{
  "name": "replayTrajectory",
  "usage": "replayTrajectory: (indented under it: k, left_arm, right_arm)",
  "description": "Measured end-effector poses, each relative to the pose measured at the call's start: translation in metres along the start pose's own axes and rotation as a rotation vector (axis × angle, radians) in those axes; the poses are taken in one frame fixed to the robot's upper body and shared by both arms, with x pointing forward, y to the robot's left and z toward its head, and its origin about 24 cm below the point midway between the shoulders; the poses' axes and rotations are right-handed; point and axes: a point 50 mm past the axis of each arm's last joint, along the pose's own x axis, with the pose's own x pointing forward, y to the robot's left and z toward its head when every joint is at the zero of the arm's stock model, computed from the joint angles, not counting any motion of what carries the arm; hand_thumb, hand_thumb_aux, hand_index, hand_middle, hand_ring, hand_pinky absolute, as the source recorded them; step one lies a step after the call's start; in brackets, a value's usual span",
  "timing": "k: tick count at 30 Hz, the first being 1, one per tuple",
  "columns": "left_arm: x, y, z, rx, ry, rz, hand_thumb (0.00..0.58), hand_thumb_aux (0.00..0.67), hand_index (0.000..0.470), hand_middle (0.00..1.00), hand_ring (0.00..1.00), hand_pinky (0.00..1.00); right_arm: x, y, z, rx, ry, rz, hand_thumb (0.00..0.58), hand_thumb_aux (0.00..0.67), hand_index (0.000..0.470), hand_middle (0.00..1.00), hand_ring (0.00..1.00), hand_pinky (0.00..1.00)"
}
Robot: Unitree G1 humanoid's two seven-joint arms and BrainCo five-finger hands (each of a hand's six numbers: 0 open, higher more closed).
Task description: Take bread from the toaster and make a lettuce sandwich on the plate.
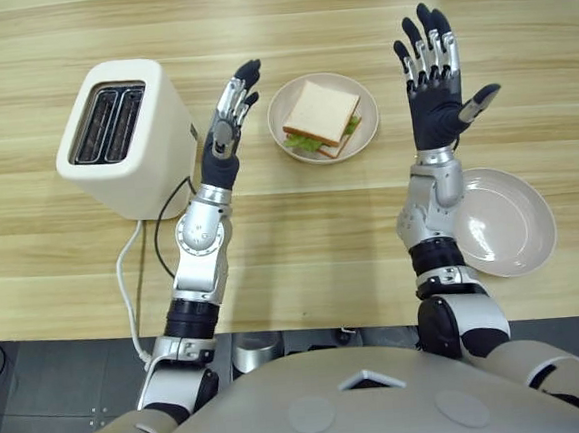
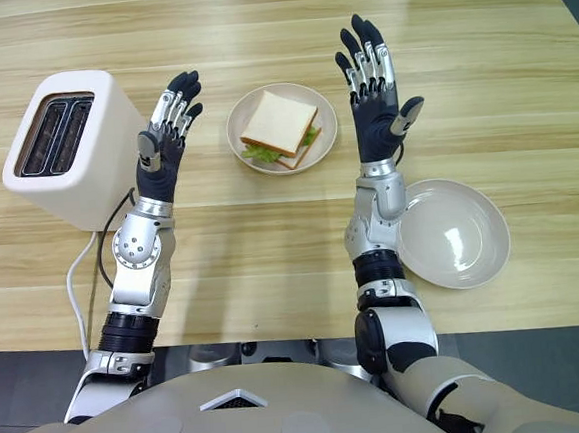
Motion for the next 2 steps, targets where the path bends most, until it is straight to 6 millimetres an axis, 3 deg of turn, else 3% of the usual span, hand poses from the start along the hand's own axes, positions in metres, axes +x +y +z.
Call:
replayTrajectory:
  k: [2]
  left_arm:
    - [-0.0005,0.0025,0.0007,0.014,-0.012,0.018,0.000,0.000,0.000,0.00,0.00,0.00]
  right_arm:
    - [0.0001,0.0015,0.0002,-0.061,-0.011,0.012,0.000,0.000,0.000,0.00,0.00,0.00]
